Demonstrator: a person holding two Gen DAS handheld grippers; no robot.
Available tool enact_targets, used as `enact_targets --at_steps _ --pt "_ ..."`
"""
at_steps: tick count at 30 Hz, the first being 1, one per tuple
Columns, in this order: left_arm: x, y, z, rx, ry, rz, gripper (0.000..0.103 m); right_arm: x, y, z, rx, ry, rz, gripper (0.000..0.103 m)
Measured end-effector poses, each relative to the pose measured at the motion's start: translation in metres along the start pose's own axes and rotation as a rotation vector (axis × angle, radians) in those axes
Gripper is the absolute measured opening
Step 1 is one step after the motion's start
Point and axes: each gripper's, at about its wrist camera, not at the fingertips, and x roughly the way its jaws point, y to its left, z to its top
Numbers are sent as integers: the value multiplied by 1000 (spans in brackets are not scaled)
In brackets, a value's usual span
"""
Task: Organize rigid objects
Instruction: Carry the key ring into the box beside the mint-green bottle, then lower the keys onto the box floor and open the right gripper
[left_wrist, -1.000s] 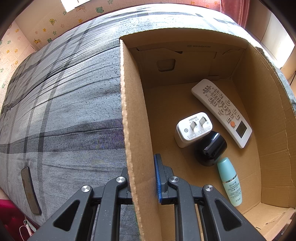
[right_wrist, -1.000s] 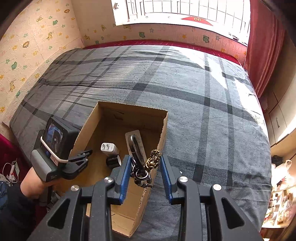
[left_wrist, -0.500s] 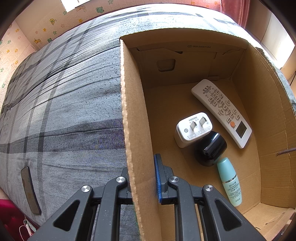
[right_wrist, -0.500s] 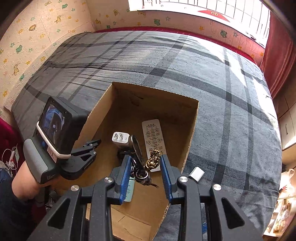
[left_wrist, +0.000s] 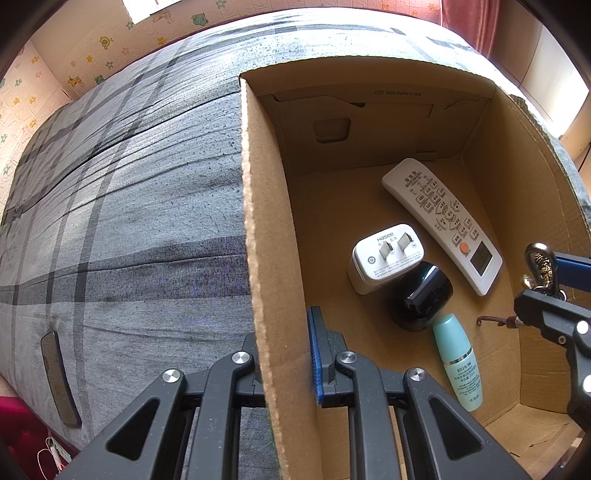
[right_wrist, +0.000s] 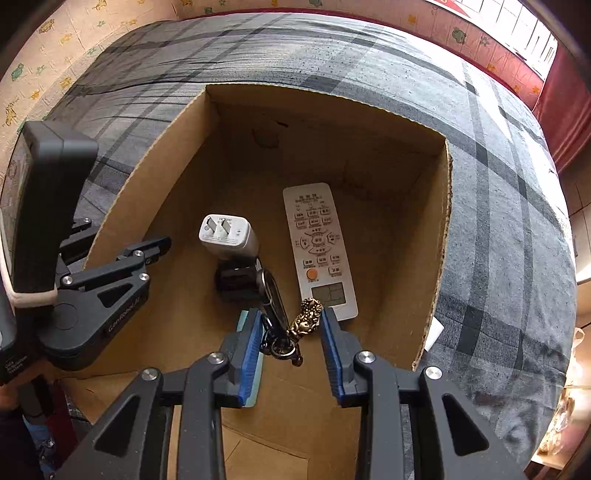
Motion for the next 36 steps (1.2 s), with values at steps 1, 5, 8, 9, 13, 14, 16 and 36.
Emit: enact_targets --at_steps 1,5,8,9,13,14,16,36 --pt "0 0 0 1 0 1 16 4 1 0 -2 9 -3 33" --pt "0 0 0 1 0 2 16 15 6 2 -16 30 -19 33" --pt "0 0 0 -2 -1 -1 16 24 10 5 -16 56 -24 34" --pt "0 0 0 -1 -1 0 16 28 11 6 -17 64 -29 34" --pt "0 0 0 0 -1 1 16 42 13 8 -14 98 -29 34" --pt "0 0 0 0 -2 1 16 44 13 8 -12 104 -29 34" --pt "0 0 0 0 -2 1 16 49 13 9 -11 115 -34 34" --pt "0 -1 0 2 0 4 16 64 20 19 -35 117 -40 46"
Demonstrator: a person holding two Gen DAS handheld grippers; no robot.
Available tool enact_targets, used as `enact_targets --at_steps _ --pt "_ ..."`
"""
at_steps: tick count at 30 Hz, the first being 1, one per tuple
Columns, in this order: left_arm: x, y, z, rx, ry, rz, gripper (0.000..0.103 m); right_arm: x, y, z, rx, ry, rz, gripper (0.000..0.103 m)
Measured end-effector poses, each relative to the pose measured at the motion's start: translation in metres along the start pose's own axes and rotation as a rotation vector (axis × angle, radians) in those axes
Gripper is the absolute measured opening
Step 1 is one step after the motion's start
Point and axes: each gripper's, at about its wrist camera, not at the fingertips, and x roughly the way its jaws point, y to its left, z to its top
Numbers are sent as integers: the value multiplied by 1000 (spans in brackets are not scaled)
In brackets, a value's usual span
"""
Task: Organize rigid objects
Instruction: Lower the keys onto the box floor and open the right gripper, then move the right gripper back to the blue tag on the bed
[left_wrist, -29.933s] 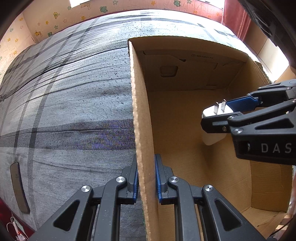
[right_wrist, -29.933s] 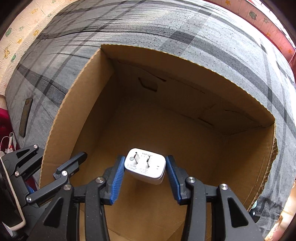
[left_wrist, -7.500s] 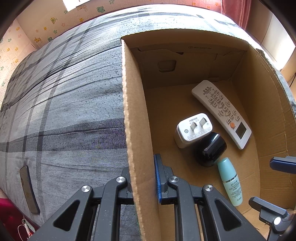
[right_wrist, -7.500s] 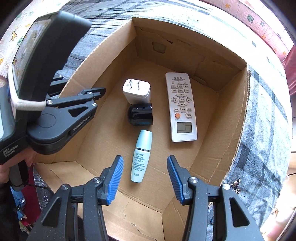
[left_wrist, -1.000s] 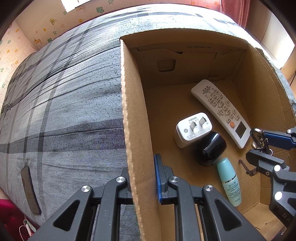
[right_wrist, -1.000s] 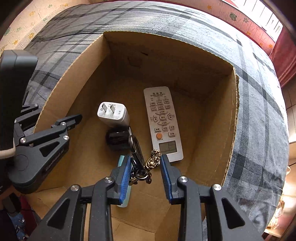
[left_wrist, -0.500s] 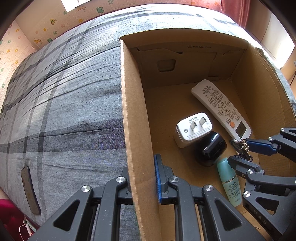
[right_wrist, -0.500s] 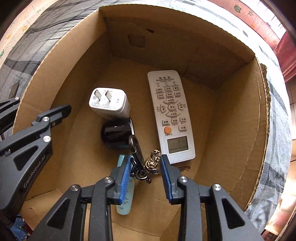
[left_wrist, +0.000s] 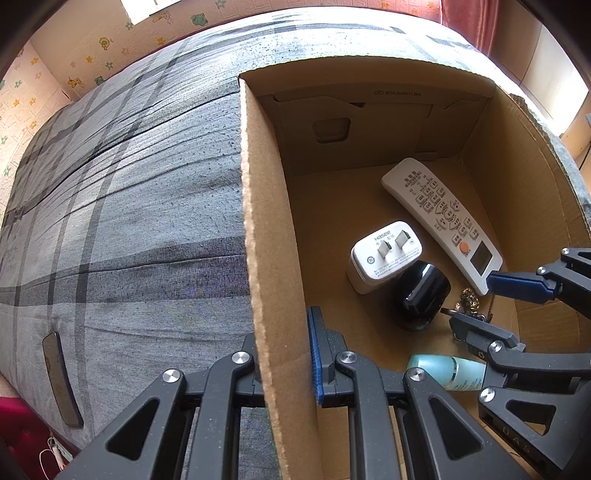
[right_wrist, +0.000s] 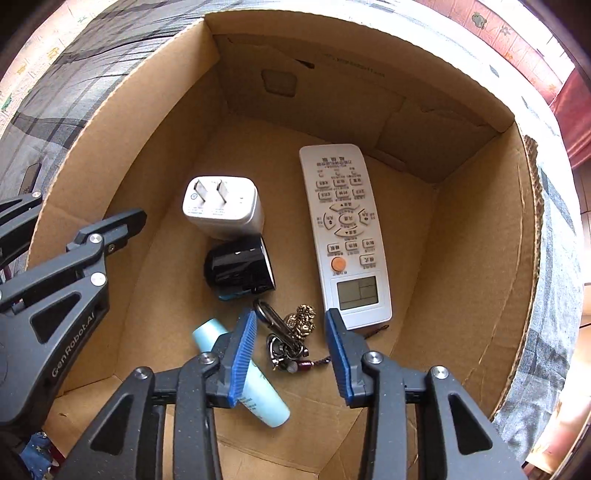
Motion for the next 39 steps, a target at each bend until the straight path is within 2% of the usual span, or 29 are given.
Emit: enact_targets --at_steps 3,6,10,18,32,37,39 --pt "0 0 0 0 0 0 16 -9 2 1 -13 -41 -23 54" --pt "0 0 -1 0 0 0 16 -15 4 2 -17 -68 -42 69" --pt "0 0 -1 0 0 1 16 -21 6 -1 -23 -80 -39 76" --pt "1 2 -1 -3 0 -3 16 -39 5 -9 -12 -113 -88 86" --pt "-1 -2 0 3 2 8 16 -70 -19 -22 27 -155 -62 96" --pt "0 -3 1 4 3 10 16 -83 -27 -25 41 -167 -10 99" --pt "0 -3 1 5 3 12 16 -90 -29 -27 38 -182 -14 102"
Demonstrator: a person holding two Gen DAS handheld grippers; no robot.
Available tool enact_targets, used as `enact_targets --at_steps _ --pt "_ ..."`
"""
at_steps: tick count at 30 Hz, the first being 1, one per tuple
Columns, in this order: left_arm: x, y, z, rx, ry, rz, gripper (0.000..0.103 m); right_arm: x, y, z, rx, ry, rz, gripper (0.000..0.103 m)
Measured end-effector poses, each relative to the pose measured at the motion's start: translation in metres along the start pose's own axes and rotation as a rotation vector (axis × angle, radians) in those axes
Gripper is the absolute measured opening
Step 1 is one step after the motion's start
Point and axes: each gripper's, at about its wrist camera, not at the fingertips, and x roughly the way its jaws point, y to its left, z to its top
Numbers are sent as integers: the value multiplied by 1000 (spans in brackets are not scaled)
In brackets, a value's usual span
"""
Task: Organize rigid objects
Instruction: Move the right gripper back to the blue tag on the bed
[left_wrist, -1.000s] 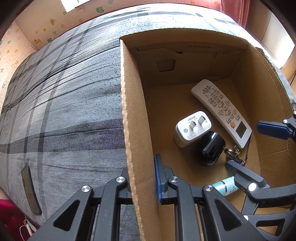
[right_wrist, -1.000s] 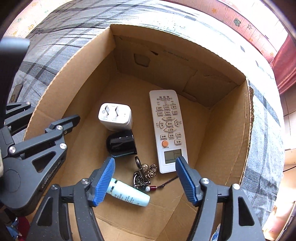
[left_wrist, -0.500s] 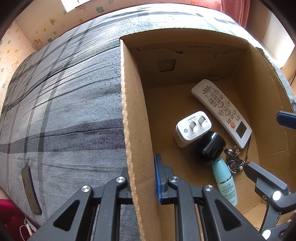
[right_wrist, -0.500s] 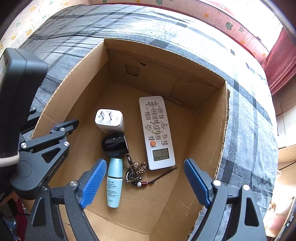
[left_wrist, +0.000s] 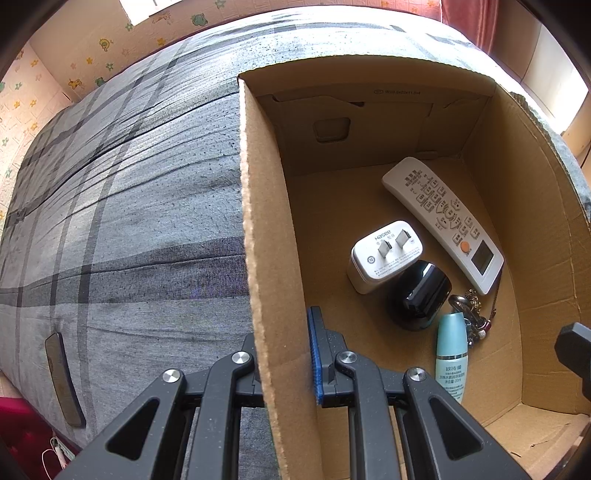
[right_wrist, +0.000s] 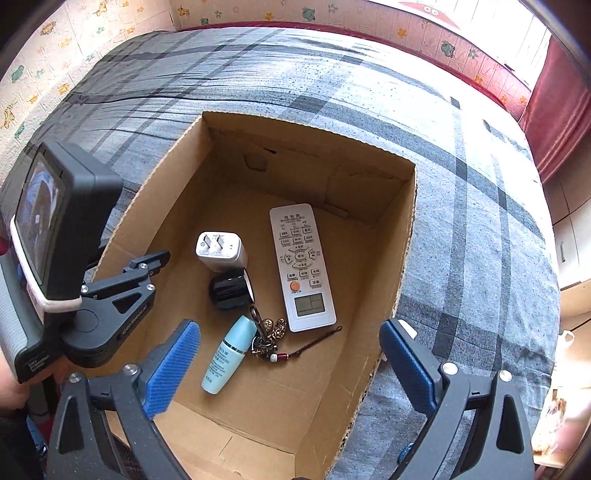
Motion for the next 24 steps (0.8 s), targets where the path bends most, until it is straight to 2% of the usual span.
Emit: enact_targets --at_steps 4,13,24 --pt "0 0 0 0 0 0 16 -15 -6 -4 -17 -44 -53 103" --pt "0 0 0 0 0 0 16 -46 -48 -18 44 -88 -77 103" --pt "0 0 0 3 0 4 16 -53 -112 -62 194 -69 -113 103"
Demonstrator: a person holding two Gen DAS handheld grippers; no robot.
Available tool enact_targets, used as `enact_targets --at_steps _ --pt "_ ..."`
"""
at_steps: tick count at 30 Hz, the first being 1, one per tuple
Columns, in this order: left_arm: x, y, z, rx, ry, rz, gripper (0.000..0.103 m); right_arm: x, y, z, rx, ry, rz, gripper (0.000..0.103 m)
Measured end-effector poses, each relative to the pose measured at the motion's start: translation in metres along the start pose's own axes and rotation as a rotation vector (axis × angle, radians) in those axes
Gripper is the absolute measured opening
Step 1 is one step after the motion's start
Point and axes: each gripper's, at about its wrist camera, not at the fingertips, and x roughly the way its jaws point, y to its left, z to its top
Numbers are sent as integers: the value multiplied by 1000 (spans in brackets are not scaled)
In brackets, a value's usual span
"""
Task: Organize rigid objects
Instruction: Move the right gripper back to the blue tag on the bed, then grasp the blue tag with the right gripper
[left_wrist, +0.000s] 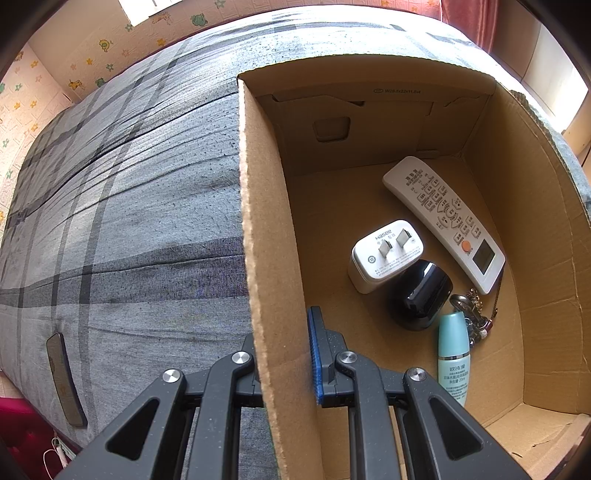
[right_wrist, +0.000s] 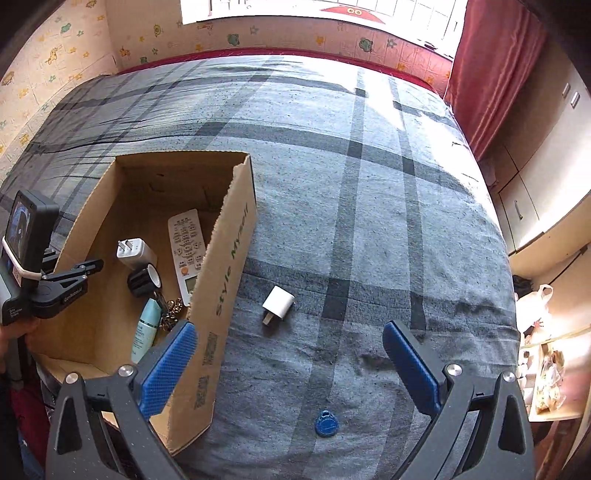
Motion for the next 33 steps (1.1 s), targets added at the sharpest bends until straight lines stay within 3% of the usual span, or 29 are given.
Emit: enact_targets --at_steps 15,33 --pt "1 -1 1 2 1 3 16 46 -57 -64 155 118 -17 103" --pt "1 -2 1 4 0 7 16 104 -60 -125 190 227 -4 102"
